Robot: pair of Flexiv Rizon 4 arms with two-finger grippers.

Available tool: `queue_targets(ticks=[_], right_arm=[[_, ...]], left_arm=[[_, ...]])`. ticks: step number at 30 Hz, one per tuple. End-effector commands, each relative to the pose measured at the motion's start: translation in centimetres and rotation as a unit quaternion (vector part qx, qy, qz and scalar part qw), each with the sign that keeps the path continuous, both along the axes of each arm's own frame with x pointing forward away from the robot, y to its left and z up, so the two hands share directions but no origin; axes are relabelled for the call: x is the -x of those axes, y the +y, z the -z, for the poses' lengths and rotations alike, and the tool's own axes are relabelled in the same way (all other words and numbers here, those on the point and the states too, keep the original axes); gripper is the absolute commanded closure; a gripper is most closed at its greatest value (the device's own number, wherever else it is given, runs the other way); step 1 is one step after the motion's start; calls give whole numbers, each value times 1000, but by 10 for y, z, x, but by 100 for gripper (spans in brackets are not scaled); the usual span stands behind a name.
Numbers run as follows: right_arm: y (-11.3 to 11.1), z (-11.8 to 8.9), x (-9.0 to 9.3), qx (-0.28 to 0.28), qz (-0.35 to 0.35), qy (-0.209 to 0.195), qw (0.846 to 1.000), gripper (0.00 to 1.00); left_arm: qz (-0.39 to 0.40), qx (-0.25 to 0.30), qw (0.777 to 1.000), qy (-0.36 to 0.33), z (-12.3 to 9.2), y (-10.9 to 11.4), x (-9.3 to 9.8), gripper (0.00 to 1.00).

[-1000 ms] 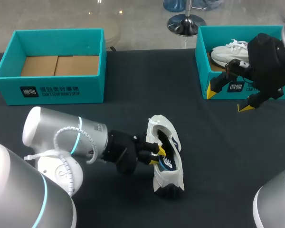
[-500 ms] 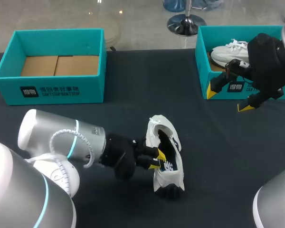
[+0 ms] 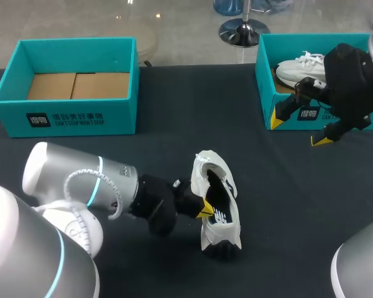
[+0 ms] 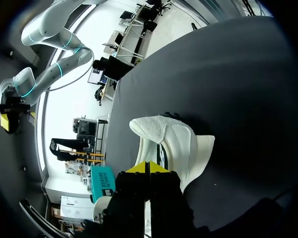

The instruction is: Take the shoe out of the shoebox, open the shoe tongue, remove and reinsert the insole, then place the shoe into the shoebox

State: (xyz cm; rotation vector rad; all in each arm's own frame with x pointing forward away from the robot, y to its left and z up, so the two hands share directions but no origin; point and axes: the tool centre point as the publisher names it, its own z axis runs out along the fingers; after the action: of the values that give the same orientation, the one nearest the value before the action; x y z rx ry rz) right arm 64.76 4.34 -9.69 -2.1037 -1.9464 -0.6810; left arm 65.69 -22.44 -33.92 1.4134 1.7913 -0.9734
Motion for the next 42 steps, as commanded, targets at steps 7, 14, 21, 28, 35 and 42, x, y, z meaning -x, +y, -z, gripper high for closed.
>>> queue_targets(ticks=[7, 14, 21, 28, 35, 42], right_arm=[[2, 0, -4, 1, -1, 3, 1000, 0], [2, 0, -4, 1, -1, 3, 1000, 0], [2, 0, -4, 1, -1, 3, 1000, 0], [2, 0, -4, 1, -1, 3, 1000, 0], [-4, 0, -1, -3, 8, 1, 1000, 0], [-27, -4, 11, -3, 27, -4, 1000, 0]], left_arm=[[41, -160, 986, -9, -22, 6, -4, 100], [99, -269, 957, -50, -51, 10, 4, 100], [146, -361, 918, -79, -58, 12, 11, 100], [173, -400, 897, -72, -58, 14, 9, 100], [203, -449, 866, -81, -54, 4, 13, 100], [209, -456, 862, -71, -46, -2, 15, 100]])
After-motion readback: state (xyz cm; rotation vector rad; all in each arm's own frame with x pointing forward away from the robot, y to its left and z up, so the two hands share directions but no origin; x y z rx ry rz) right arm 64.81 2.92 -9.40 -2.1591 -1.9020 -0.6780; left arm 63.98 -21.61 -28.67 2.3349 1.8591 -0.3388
